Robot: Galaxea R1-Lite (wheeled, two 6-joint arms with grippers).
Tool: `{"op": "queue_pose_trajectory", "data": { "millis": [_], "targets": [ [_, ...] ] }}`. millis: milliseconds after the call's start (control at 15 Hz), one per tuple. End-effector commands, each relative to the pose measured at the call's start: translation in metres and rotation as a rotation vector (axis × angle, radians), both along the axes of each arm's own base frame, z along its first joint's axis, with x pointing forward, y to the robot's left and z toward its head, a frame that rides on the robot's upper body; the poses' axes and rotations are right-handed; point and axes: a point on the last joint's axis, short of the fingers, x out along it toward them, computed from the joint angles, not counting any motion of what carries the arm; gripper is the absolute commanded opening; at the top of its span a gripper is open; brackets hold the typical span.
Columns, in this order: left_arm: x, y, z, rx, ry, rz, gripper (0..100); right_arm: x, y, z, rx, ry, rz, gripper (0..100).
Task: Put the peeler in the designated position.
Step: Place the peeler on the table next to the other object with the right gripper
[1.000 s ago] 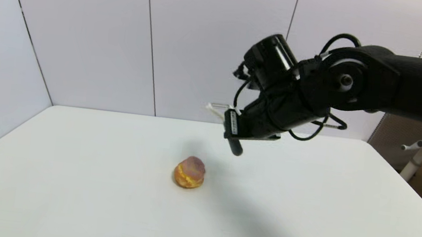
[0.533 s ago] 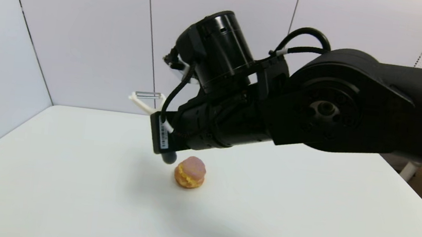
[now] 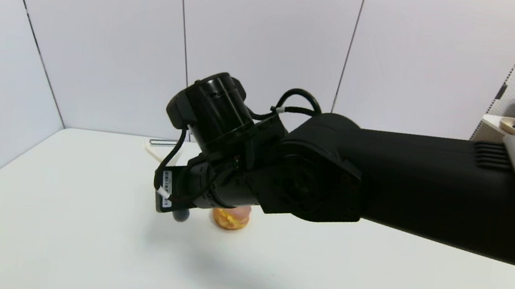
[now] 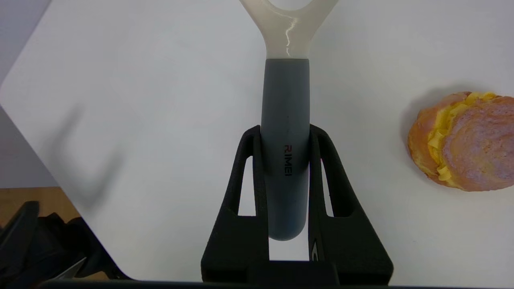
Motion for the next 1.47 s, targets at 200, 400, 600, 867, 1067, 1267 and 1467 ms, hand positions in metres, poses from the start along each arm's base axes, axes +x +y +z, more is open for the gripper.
{"op": "queue_pose_trajectory", "data": {
  "millis": [200, 400, 600, 867, 1067, 1267, 1467],
  "targets": [
    [0.0, 0.0, 0.0, 0.0, -0.001, -0.001, 100, 0.028, 0.005, -0.048, -0.087, 0.058, -0.05, 0],
    [0.0, 0.0, 0.0, 0.0, -0.001, -0.001, 100, 0.036, 0.004, -0.059, -0.105, 0.071, -0.06, 0],
    [0.0, 0.0, 0.0, 0.0, -0.001, -0.001, 100, 0.038, 0.007, -0.065, -0.109, 0.07, -0.06, 0],
    [0.0, 0.0, 0.0, 0.0, -0.001, 0.001, 100, 0.041, 0.011, -0.072, -0.11, 0.044, -0.07, 0],
    [0.0, 0.0, 0.0, 0.0, 0.003, -0.001, 100, 0.041, 0.012, -0.075, -0.118, 0.046, -0.073, 100],
    [0.0, 0.0, 0.0, 0.0, -0.001, -0.001, 100, 0.043, 0.008, -0.069, -0.107, 0.05, -0.087, 100],
    [0.0, 0.0, 0.0, 0.0, -0.001, -0.001, 100, 0.042, -0.01, -0.026, -0.022, 0.002, -0.098, 100]
  ]
}}
